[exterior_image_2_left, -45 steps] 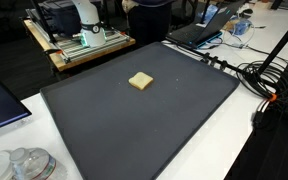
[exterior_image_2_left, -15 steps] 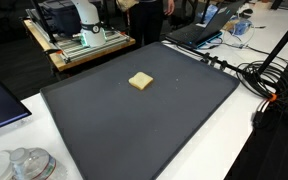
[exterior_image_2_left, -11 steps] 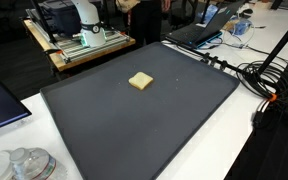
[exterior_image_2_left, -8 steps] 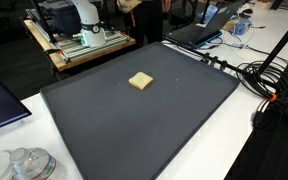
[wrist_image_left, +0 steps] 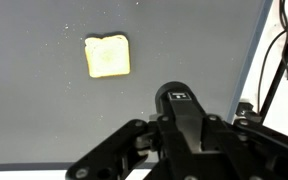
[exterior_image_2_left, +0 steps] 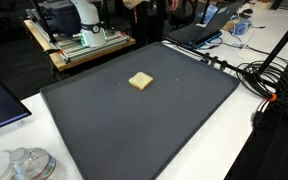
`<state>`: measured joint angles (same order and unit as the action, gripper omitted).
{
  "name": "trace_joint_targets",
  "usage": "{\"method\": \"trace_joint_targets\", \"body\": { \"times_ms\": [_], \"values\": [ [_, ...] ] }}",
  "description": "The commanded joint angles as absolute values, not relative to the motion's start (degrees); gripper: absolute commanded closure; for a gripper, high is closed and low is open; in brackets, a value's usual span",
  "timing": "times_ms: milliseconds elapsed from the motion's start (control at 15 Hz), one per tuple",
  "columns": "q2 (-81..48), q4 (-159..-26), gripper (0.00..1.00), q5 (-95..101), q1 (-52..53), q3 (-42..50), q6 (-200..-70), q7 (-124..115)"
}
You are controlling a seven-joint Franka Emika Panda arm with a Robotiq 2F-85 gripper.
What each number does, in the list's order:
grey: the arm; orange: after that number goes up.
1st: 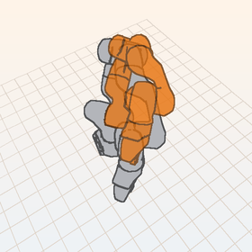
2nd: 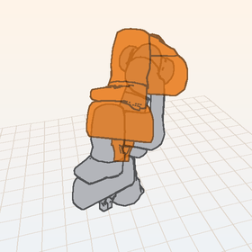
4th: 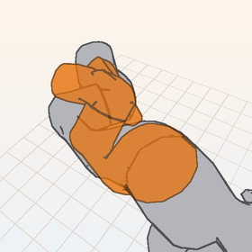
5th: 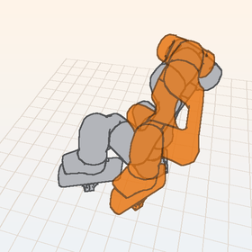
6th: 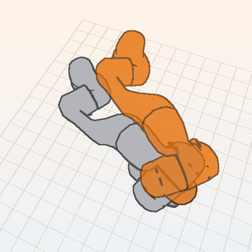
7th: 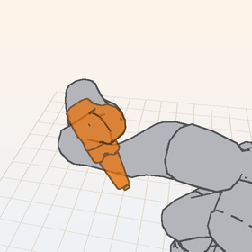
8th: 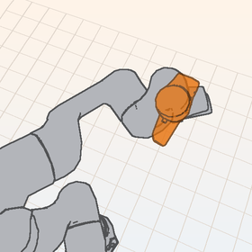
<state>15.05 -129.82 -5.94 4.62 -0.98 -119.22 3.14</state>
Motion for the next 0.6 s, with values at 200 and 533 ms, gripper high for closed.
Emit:
{"method": "trace_joint_targets", "body": {
  "times_ms": [200, 533],
  "values": [
    [7.2, -129.35, 0.94, -7.24, 3.4, -2.17, -124.86, -7.68],
    [6.95, -129.8, 0.79, -6.11, 3.4, -2.22, -124.13, -6.71]
  ]
}}
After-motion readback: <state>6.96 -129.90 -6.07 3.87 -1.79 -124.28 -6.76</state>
